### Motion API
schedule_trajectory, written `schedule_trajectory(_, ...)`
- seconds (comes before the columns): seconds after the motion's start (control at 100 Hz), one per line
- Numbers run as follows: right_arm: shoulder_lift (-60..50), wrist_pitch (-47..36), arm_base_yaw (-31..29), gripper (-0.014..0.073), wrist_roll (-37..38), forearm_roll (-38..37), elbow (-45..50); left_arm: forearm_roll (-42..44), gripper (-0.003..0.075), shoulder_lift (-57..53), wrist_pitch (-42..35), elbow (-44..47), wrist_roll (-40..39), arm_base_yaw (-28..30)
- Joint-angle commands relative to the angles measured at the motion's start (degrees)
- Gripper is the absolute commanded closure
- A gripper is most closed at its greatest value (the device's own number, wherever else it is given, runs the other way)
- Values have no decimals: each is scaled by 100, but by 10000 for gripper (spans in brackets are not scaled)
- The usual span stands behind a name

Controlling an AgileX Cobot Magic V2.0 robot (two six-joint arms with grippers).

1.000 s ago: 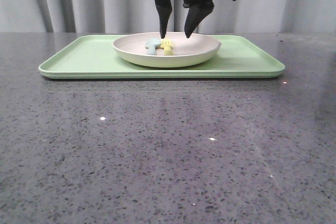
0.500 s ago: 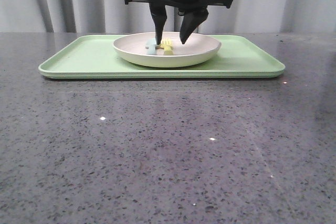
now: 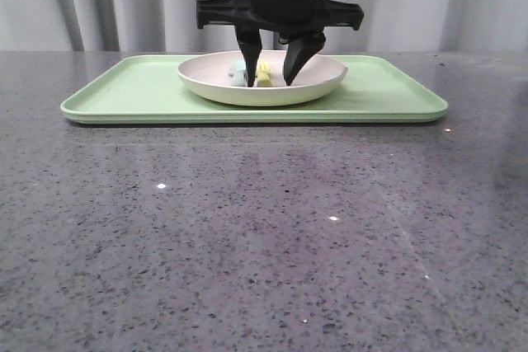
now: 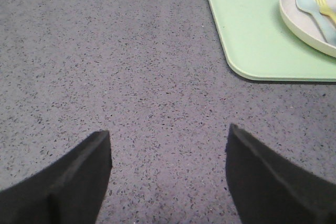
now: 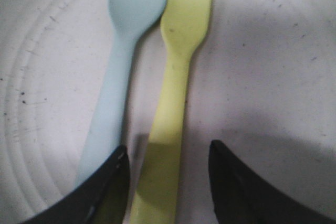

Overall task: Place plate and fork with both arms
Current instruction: 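Lower the right gripper into the plate and grasp the yellow fork, then lift the fork with the right gripper and move it beside the plate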

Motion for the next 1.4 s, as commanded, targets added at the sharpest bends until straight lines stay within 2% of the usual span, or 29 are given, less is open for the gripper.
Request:
schedule_trajectory(0.0,-277,-148,-8,230,26,-153,-203,-43,261,32,-464,-153,-73,-1)
schedule_trajectory(0.48,-158,-31,-8,242,26,-103,-203,-43,261,32,-464,-153,-73,-1)
schedule_trajectory(0.55,-158,-31,-8,300,26,-90,-203,-43,261,32,-464,-153,-73,-1)
schedule_trajectory(0.77,-158,-25,-8,568,26,-86,-203,-43,261,32,-464,-153,-73,-1)
schedule_trajectory(0.91,-158,-25,-8,641,26,-86,-203,-43,261,32,-464,-153,-73,-1)
schedule_trajectory(1.39,-274,-1,-14,643,33,-97,-203,-43,261,32,-464,-153,-73,-1)
